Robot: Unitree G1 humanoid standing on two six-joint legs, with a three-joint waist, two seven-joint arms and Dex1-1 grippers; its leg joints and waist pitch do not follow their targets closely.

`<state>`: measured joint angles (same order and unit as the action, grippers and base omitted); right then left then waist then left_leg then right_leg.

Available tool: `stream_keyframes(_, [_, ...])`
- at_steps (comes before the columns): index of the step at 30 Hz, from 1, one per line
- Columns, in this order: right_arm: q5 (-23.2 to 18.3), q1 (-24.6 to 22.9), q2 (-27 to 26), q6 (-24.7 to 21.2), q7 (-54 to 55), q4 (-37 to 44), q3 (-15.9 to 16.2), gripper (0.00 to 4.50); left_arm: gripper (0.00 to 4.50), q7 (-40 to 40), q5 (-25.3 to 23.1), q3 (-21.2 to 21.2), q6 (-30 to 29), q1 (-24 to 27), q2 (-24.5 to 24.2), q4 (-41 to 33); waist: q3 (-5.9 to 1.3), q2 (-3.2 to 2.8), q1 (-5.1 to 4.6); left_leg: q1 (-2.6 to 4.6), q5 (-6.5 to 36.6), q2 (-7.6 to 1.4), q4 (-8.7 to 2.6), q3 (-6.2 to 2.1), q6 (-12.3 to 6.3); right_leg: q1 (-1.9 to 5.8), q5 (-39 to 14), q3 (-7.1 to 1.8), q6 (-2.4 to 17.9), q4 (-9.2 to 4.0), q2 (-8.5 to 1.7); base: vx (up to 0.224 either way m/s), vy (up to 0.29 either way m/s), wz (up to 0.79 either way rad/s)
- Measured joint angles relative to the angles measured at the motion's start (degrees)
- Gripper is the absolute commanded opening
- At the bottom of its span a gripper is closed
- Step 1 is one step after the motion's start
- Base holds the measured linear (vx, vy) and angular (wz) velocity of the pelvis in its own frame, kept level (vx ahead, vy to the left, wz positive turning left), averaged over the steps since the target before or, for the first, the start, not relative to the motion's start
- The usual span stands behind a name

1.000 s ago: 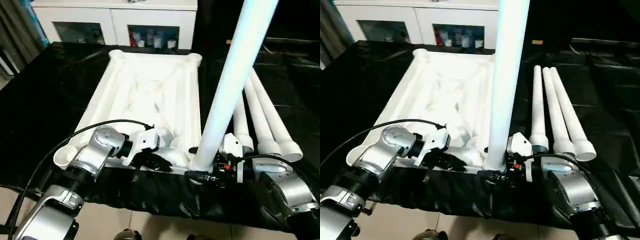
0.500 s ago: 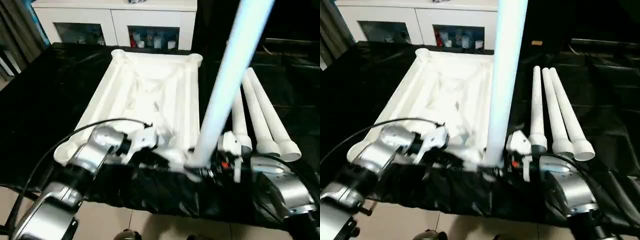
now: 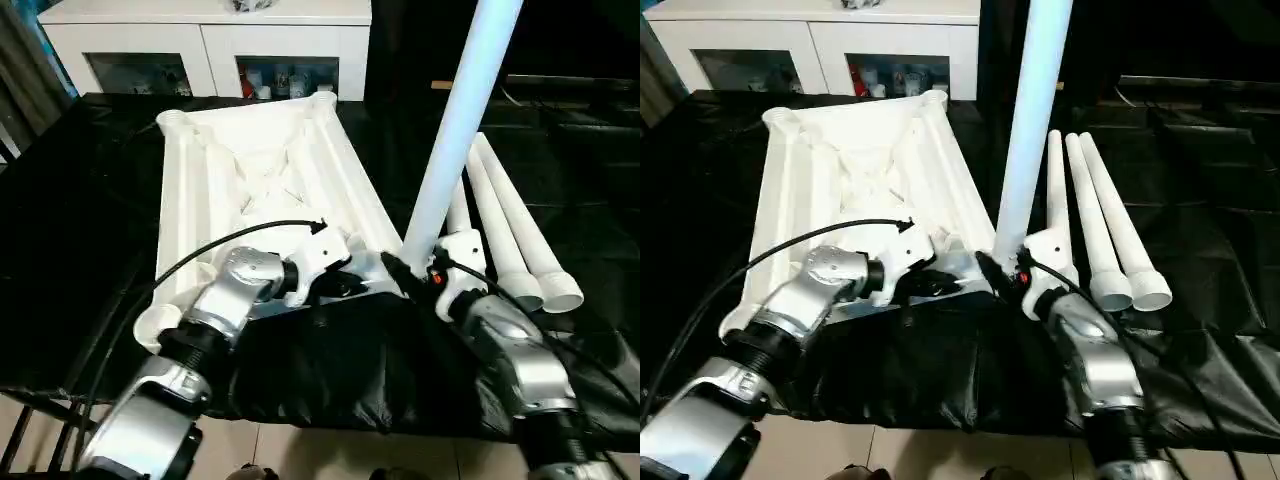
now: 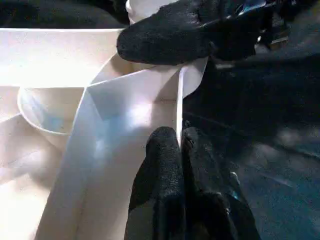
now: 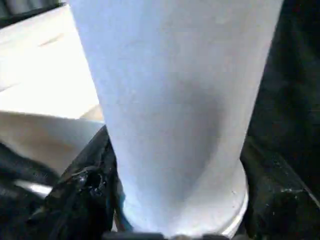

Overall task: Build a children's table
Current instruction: Rotate leg to tighten

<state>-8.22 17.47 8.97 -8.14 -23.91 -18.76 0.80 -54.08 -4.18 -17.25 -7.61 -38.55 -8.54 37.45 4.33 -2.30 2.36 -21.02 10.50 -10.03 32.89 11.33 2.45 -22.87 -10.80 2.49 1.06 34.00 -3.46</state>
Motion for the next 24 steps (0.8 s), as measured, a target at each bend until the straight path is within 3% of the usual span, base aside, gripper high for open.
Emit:
stream_keyframes(9, [1.1, 0.2, -0.7, 2.6, -1.9, -1.1, 0.6, 4.10, 0.00, -0.8, 0.1, 0.0, 0.4, 2.5, -0.8, -3.7, 0.01, 0.00, -0.42, -0.04, 0.0, 0.02, -0.27, 0.01, 0.00, -0.09, 0.0, 0.01, -0.1, -0.13, 0.01, 0.000, 0.000, 0.00])
stream_keyframes(19, [-1.5, -1.9, 7.6, 2.6, -20.5, 2.9, 5.9, 4.10, 0.00, -12.8, 2.8, -1.1, 5.0, 4.5, -7.5, -6.0, 0.03, -0.02, -0.17, -0.12, 0.0, -0.01, -0.47, 0.01, -0.04, -0.23, -0.2, 0.09, -0.1, -0.09, 0.03, 0.000, 0.000, 0.00])
stream_keyframes(24, [-3.4, -2.8, 11.7, 0.8, -29.2, 5.6, 8.0, 4.10, 0.00, -17.7, 3.3, -1.8, 6.7, 4.6, -9.6, -6.1, 0.06, 0.00, 0.54, -0.10, 0.0, -0.01, -0.41, 0.01, 0.00, -0.18, -0.2, 0.08, -0.1, -0.06, 0.02, 0.000, 0.000, 0.00])
